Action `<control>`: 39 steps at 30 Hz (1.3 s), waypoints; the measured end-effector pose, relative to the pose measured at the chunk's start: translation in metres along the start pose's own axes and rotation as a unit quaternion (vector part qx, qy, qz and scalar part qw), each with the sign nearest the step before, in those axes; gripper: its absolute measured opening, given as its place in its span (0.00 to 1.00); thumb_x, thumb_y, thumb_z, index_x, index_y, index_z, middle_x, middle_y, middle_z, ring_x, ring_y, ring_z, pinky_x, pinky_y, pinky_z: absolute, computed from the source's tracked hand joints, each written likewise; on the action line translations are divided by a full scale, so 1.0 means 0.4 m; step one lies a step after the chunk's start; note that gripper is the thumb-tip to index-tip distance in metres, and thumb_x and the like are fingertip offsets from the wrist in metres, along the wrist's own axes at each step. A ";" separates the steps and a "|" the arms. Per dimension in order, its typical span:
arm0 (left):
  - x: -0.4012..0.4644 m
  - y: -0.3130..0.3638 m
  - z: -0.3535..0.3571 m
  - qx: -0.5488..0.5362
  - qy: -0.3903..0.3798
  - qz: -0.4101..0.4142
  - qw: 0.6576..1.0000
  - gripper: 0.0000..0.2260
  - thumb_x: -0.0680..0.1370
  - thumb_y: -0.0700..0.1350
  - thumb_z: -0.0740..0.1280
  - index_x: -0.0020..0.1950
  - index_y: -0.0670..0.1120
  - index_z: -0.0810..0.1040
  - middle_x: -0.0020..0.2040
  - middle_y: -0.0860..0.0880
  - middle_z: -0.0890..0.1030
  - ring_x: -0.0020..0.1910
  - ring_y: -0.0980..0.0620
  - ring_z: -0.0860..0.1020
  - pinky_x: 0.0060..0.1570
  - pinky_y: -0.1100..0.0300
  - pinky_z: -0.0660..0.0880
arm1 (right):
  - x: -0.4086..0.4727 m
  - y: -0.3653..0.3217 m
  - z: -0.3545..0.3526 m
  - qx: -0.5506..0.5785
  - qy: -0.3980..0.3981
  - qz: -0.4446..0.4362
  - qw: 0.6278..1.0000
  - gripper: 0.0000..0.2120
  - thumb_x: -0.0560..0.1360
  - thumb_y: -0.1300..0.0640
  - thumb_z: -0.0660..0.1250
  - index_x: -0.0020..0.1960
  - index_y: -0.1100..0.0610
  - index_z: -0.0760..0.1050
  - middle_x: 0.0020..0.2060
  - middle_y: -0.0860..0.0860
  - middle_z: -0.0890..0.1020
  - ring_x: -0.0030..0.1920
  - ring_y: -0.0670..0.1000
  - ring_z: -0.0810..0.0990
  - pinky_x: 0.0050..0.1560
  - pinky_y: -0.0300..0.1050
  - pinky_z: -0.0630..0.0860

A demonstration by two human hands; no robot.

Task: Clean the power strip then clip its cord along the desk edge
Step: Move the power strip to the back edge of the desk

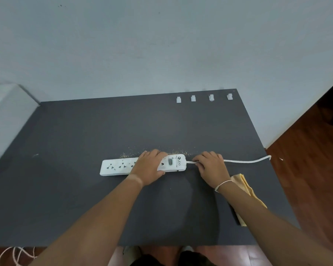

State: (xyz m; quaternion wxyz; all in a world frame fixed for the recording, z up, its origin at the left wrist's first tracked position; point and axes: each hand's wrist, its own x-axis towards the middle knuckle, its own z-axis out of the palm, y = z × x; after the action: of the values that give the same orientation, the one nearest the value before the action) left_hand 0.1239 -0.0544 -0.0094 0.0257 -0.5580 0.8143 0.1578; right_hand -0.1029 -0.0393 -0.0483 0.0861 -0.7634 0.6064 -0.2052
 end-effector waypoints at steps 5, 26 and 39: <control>0.033 -0.027 -0.062 -0.029 0.034 0.003 0.999 0.25 0.72 0.49 0.68 0.68 0.50 0.65 0.62 0.48 0.71 0.61 0.46 0.71 0.65 0.56 0.63 | 0.086 -0.018 -0.039 0.021 0.045 -0.016 0.999 0.04 0.69 0.62 0.66 0.41 0.55 0.79 0.35 0.52 0.80 0.36 0.57 0.77 0.41 0.48 0.71; 0.441 -0.387 -0.251 -0.030 0.016 0.038 0.999 0.26 0.72 0.50 0.69 0.68 0.51 0.65 0.64 0.50 0.70 0.61 0.46 0.70 0.60 0.51 0.70 | 0.522 0.068 0.023 0.055 -0.035 0.142 0.988 0.08 0.77 0.60 0.64 0.54 0.58 0.79 0.39 0.55 0.75 0.42 0.56 0.76 0.44 0.47 0.72; 0.628 -0.435 -0.219 -0.035 -0.021 0.029 0.999 0.26 0.71 0.49 0.69 0.68 0.51 0.66 0.64 0.49 0.70 0.62 0.46 0.69 0.60 0.50 0.69 | 0.669 0.150 0.106 0.046 -0.015 0.138 0.989 0.11 0.76 0.62 0.64 0.56 0.55 0.80 0.39 0.50 0.72 0.43 0.53 0.75 0.45 0.41 0.69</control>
State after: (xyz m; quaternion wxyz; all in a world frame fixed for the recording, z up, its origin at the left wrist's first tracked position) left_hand 0.2006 -0.3626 -0.0207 0.0184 -0.5313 0.8233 0.1989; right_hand -0.0905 -0.3165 -0.0533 0.1577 -0.6709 0.6943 -0.2072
